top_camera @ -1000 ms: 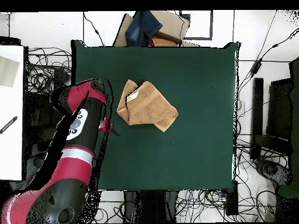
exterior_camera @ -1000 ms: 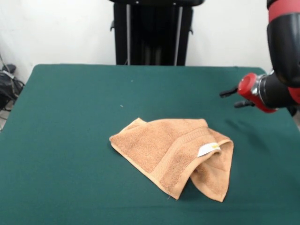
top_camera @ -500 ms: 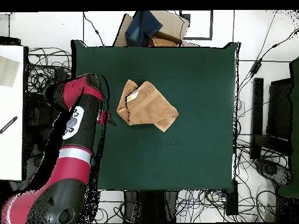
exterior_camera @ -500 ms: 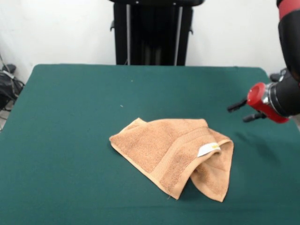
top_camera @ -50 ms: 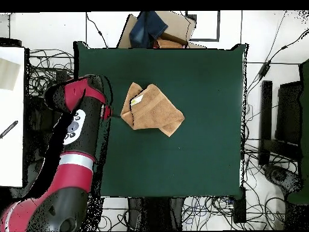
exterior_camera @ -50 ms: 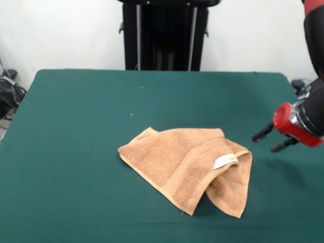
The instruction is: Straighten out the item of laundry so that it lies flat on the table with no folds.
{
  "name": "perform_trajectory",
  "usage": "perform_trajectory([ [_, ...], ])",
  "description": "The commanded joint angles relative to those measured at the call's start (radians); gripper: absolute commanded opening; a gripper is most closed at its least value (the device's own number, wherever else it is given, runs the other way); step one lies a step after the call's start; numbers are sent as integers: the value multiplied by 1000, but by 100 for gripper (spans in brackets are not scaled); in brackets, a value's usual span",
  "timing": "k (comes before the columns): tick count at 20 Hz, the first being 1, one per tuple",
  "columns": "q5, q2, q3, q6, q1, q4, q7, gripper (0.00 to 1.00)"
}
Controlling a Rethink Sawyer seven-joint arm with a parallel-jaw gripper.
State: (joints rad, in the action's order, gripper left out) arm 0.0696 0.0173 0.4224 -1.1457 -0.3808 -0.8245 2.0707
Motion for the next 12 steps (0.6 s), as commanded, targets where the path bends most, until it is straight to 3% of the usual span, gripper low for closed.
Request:
perform_trajectory([
  [1, -6, -19, -33, 64, 44, -62, 215, 100],
  [7, -4, -26, -49, 63, 76, -52, 174, 100],
  [12, 4, -12, -73, 67, 80, -109, 167, 100],
])
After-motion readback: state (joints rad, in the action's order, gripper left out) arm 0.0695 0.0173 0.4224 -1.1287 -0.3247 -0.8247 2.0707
